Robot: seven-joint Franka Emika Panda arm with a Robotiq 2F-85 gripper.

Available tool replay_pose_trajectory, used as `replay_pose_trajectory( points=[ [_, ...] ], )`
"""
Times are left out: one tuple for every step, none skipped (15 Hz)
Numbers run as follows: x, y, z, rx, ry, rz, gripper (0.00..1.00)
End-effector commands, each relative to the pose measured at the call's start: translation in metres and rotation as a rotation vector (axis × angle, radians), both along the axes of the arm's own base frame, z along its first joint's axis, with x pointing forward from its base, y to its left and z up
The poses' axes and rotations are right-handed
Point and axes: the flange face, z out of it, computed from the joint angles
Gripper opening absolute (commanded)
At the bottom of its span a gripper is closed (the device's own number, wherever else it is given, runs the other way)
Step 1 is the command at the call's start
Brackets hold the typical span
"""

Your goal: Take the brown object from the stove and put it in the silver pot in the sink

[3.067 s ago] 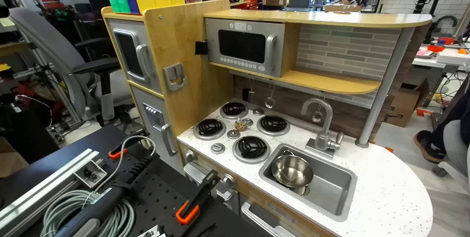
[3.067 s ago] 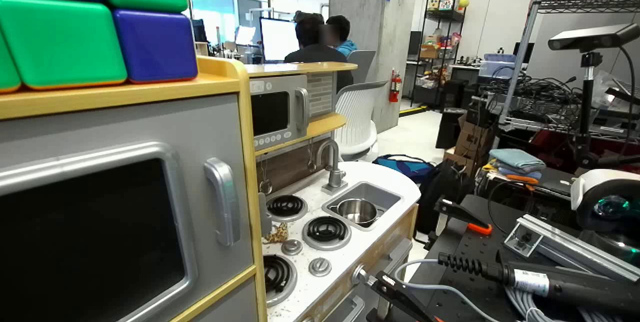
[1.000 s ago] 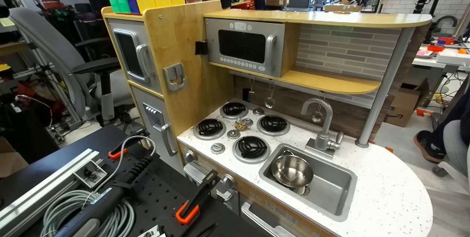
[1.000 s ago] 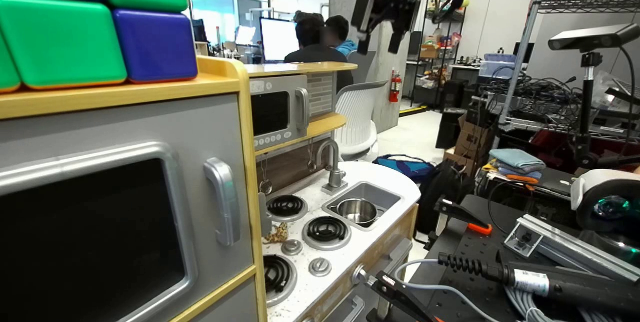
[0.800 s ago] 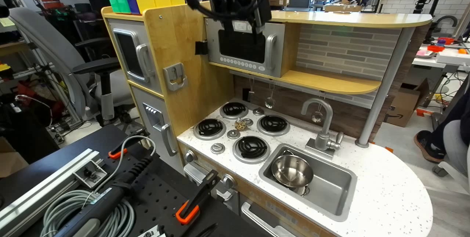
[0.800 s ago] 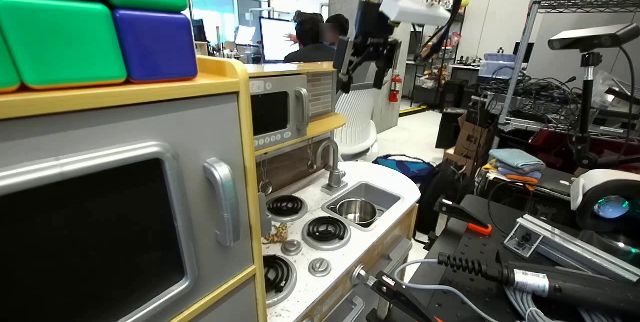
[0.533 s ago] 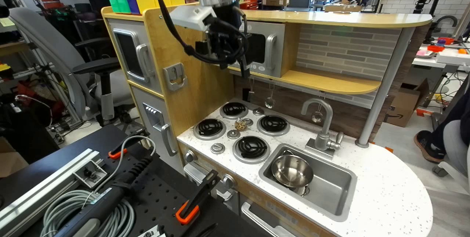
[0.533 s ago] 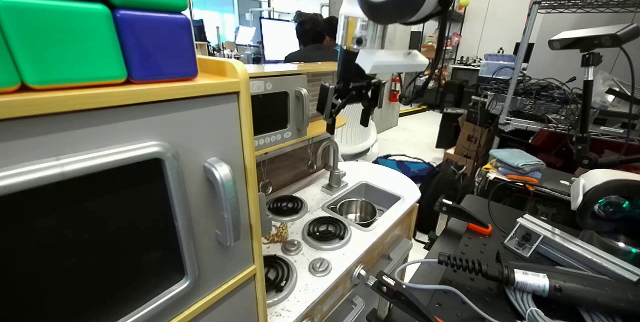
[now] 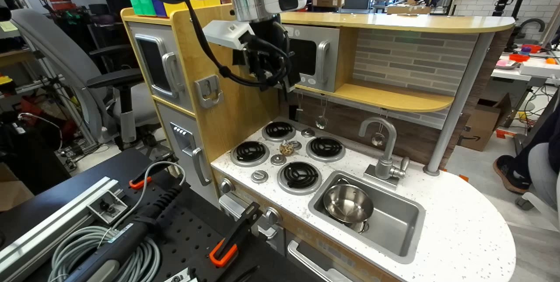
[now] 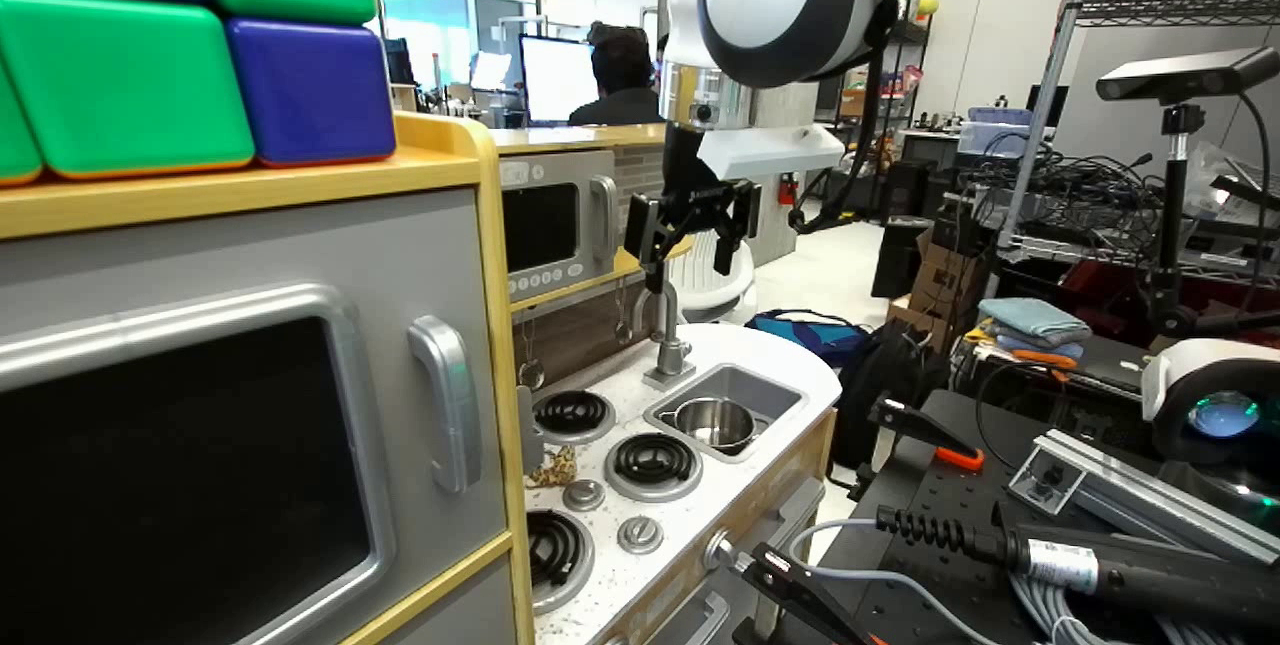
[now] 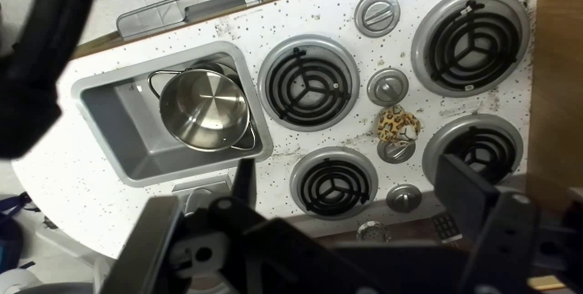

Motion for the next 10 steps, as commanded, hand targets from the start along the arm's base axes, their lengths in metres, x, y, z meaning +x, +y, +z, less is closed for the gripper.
replay_pose_trajectory(
  points=[
    [0.012,-0.001,-0.019,0.0,-0.054,-0.025,1.0],
    [0.017,0.0,-0.029,-0.01,-0.07,-0.028,1.0],
    [0.022,0.0,-0.043,-0.036,-0.066,-0.032,1.0],
    [0.027,-0.002,-0.057,-0.067,-0.066,-0.038,1.0],
    [0.034,0.0,-0.075,-0.1,-0.073,-0.037,1.0],
    [0.039,0.001,-0.087,-0.123,-0.088,-0.038,1.0],
    [0.047,0.006,-0.103,-0.139,-0.121,-0.02,1.0],
    [0.054,0.01,-0.116,-0.154,-0.147,-0.008,1.0],
    [0.062,0.016,-0.13,-0.164,-0.178,0.004,1.0],
    [0.069,0.02,-0.142,-0.169,-0.204,0.017,1.0]
  ],
)
